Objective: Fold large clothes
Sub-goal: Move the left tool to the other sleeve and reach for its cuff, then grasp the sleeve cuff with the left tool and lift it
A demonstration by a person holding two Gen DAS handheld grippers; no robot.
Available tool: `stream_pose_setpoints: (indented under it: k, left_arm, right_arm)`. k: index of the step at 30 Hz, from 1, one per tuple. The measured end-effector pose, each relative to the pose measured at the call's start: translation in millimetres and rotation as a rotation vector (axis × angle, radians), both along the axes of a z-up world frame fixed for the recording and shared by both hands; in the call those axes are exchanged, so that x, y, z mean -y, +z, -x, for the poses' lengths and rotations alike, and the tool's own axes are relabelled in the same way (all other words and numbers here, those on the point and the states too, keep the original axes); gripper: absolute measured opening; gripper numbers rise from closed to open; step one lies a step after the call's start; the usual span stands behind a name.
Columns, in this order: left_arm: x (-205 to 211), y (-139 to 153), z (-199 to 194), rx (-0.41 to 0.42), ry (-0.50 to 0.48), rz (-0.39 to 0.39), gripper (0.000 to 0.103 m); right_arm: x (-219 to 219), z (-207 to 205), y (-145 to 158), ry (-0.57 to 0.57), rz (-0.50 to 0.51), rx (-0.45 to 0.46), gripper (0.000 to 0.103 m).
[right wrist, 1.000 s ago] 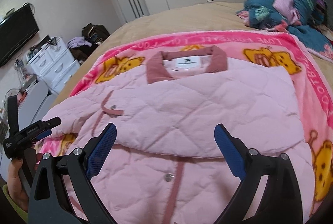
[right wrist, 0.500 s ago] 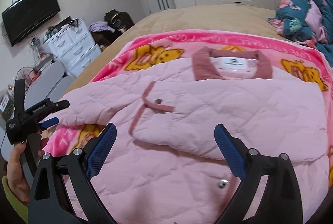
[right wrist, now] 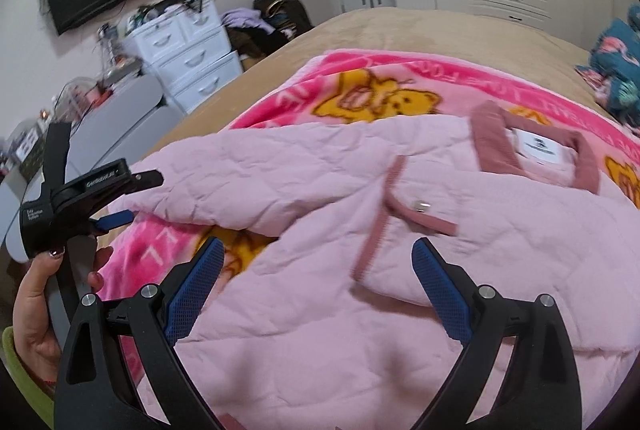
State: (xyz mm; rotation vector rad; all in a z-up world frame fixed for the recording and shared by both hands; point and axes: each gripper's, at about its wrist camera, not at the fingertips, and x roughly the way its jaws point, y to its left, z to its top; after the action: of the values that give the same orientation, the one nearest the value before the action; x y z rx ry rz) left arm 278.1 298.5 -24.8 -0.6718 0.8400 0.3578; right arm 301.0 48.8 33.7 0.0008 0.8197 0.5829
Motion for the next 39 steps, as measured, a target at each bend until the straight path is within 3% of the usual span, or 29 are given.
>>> stream_pose_setpoints:
  k: [12, 16, 27, 32, 33, 34, 35, 36, 39]
  left_arm:
    - [-33, -23, 5, -0.013, 0.101, 0.068, 0.094]
    - [-55, -34, 12, -0.008, 0.184, 0.111, 0.094]
    - [-107, -66, 31, 0.204, 0.39, 0.325, 0.094]
    - [-105, -65, 32, 0.248, 0.443, 0.276, 0.092]
    - [-104, -64, 31, 0.243, 0.442, 0.263, 0.084]
    - [-101, -60, 31, 0.247, 0.44, 0.238, 0.066]
    - [-101, -59, 30, 0.252, 0.436, 0.236, 0.026]
    - [-102, -60, 30, 0.274, 0.417, 0.267, 0.015]
    - [-98, -53, 28, 0.303, 0.402, 0.258, 0.01]
  right_arm:
    - [-55, -7, -17, 0.113, 0.047, -0.02, 0.094]
    - [-63, -10, -25, 0.13, 0.055, -0.042, 0.094]
    - [-55, -14, -38, 0.126, 0.048, -0.07, 0.094]
    - [-32, -15, -37, 0.086, 0.048, -0.068, 0.094]
    - [-26, -14, -37, 0.073, 0.046, -0.069, 0.094]
    - [-21, -14, -37, 0.064, 0.044, -0.069, 0.094]
    - [-15, -13, -36, 0.053, 0.039, -0.07, 0.094]
    - [-10, -12, -36, 0.041, 0.035, -0.07, 0.094]
    - [13, -9, -33, -0.003, 0.011, -0.067, 0.094]
